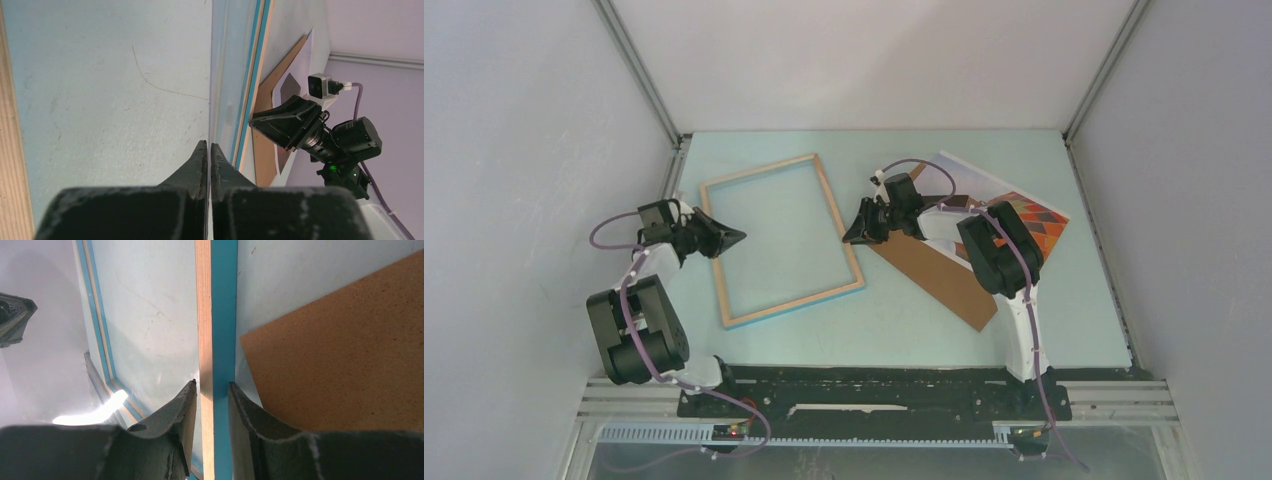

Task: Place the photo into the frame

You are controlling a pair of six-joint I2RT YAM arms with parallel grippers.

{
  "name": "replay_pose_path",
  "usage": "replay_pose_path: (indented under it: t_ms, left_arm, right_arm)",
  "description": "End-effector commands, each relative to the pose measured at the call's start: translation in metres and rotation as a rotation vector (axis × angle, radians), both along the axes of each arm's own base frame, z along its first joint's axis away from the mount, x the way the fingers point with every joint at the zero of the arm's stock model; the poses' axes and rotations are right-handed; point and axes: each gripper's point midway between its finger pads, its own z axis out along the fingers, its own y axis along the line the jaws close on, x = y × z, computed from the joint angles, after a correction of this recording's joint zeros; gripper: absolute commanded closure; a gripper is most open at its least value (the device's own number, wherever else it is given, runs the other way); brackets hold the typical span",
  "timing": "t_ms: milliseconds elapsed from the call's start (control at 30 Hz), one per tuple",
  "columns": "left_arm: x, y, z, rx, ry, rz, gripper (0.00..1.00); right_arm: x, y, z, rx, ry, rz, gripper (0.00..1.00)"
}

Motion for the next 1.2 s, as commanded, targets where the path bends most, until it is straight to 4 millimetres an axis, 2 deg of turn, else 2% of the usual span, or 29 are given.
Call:
replay_pose_path:
  t_ms: [0, 367, 1167]
  left_arm:
    - [0.007, -0.007, 0.029, 0.002, -0.084, -0.05, 1.0]
    - [0.004, -0.014, 0.048, -0.016, -0.154, -0.073, 1.0]
    - [0.006, -0.024, 0.07, -0.066, -0.277, -0.109, 1.0]
  right_arm:
    - [-0.001, 0.009, 0.006, 0.027, -0.011, 0.029, 0.64]
    - [0.0, 0.007, 0.006, 0.028, -0.005, 0.025, 0.64]
    - [0.001, 0.007, 0.006, 0.032, 0.0, 0.021, 0.64]
